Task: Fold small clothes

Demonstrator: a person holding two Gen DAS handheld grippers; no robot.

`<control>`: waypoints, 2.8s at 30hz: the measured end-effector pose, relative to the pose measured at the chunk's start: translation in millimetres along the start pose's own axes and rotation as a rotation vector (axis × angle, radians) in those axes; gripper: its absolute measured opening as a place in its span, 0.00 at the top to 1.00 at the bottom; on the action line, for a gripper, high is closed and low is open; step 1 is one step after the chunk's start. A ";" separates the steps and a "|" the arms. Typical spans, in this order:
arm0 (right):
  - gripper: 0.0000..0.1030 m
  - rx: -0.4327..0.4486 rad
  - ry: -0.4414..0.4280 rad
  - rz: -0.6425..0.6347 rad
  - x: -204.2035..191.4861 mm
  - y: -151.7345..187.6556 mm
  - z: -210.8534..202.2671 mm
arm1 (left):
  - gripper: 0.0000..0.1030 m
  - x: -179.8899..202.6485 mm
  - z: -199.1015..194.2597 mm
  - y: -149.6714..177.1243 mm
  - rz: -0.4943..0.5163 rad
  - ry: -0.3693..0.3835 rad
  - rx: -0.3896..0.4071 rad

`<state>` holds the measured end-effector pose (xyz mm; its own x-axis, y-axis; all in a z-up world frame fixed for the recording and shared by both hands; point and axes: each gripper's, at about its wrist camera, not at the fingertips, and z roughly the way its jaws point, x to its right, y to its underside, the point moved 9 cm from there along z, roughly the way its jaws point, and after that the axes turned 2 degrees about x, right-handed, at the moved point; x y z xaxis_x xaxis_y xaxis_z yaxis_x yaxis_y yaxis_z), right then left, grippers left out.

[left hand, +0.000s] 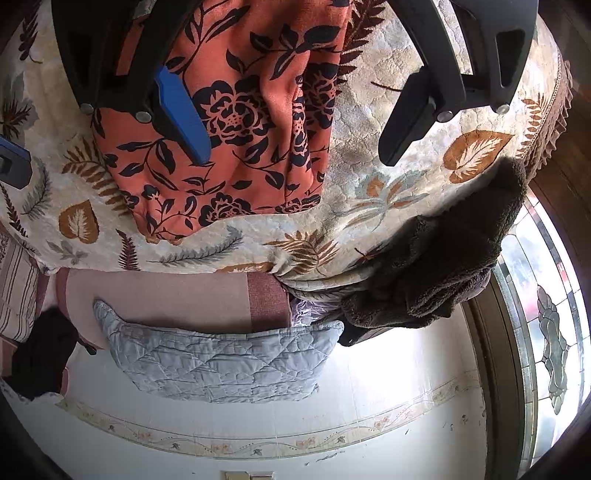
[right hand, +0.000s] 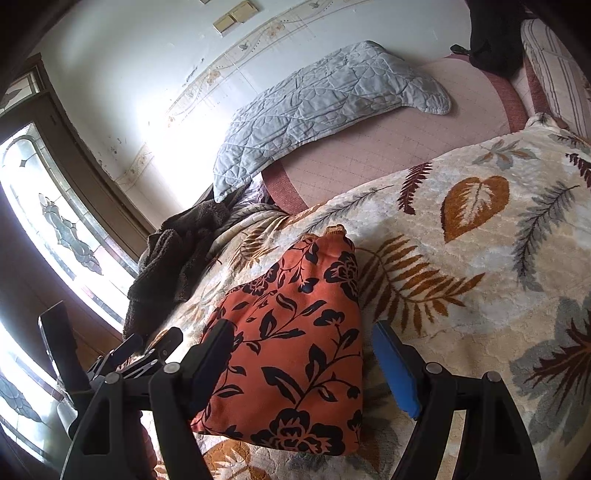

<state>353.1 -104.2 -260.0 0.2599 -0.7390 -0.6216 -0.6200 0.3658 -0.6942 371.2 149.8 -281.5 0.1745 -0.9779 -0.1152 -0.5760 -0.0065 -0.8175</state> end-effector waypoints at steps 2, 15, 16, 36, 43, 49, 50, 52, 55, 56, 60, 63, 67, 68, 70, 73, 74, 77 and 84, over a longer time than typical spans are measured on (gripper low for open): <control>0.23 -0.005 -0.005 -0.002 -3.2 1.6 2.3 | 0.10 -3.2 -0.1 0.4 -0.002 -0.004 -0.002; 0.23 -0.026 -0.021 -0.037 -23.1 12.5 14.7 | 0.10 -20.0 1.1 1.5 -0.027 -0.020 -0.011; 0.23 -0.027 -0.021 -0.039 -23.4 12.7 15.2 | 0.10 -20.6 1.3 1.6 -0.029 -0.020 -0.012; 0.23 -0.039 -0.026 -0.042 -23.4 15.0 17.2 | 0.10 -21.6 4.8 4.5 -0.026 -0.032 -0.024; 0.23 -0.038 -0.026 -0.044 -23.3 14.4 17.9 | 0.10 -21.7 6.4 5.5 -0.025 -0.031 -0.027; 0.23 -0.039 -0.030 -0.043 -24.4 14.4 18.3 | 0.10 -21.4 6.9 5.3 -0.024 -0.033 -0.028; 0.23 -0.039 -0.031 -0.044 -25.0 14.3 18.2 | 0.10 -21.5 7.0 5.5 -0.024 -0.034 -0.028; 0.23 -0.038 -0.032 -0.048 -26.1 14.6 18.0 | 0.10 -21.8 7.3 5.2 -0.026 -0.034 -0.028; 0.23 -0.038 -0.034 -0.051 -27.1 15.0 17.9 | 0.10 -21.8 7.6 5.2 -0.026 -0.034 -0.029; 0.23 -0.037 -0.034 -0.050 -27.0 14.8 17.8 | 0.10 -21.7 7.5 5.3 -0.025 -0.034 -0.029; 0.23 -0.038 -0.035 -0.049 -26.6 14.5 17.6 | 0.10 -21.4 7.6 5.5 -0.025 -0.034 -0.030; 0.23 -0.042 -0.037 -0.048 -26.5 15.2 17.9 | 0.10 -22.2 8.8 6.9 -0.022 -0.034 -0.033; 0.24 -0.050 -0.024 -0.054 -26.8 17.8 22.8 | 0.10 -25.3 11.8 10.2 -0.009 -0.044 -0.045; 0.24 -0.055 -0.023 -0.053 -26.4 19.3 25.6 | 0.10 -28.3 13.4 11.5 -0.008 -0.052 -0.051; 0.25 -0.071 -0.006 -0.047 -23.2 22.9 33.3 | 0.10 -39.2 17.8 14.5 -0.020 -0.076 -0.070; 0.29 -0.122 0.032 -0.039 -16.1 31.3 51.1 | 0.10 -60.9 32.8 27.5 -0.058 -0.116 -0.151; 0.29 -0.155 0.043 -0.036 -13.3 36.7 60.1 | 0.10 -65.4 40.1 35.2 -0.071 -0.110 -0.188; 0.29 -0.225 0.081 -0.043 -5.6 52.9 82.0 | 0.10 -66.1 65.2 63.8 -0.063 -0.096 -0.322; 0.29 -0.105 0.027 -0.037 -12.9 22.2 72.6 | 0.10 -65.5 65.1 65.6 -0.091 -0.049 -0.317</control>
<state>389.7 -45.5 -293.7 0.2649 -0.7664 -0.5852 -0.6846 0.2779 -0.6738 374.0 227.1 -364.4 0.2702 -0.9592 -0.0832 -0.7747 -0.1653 -0.6103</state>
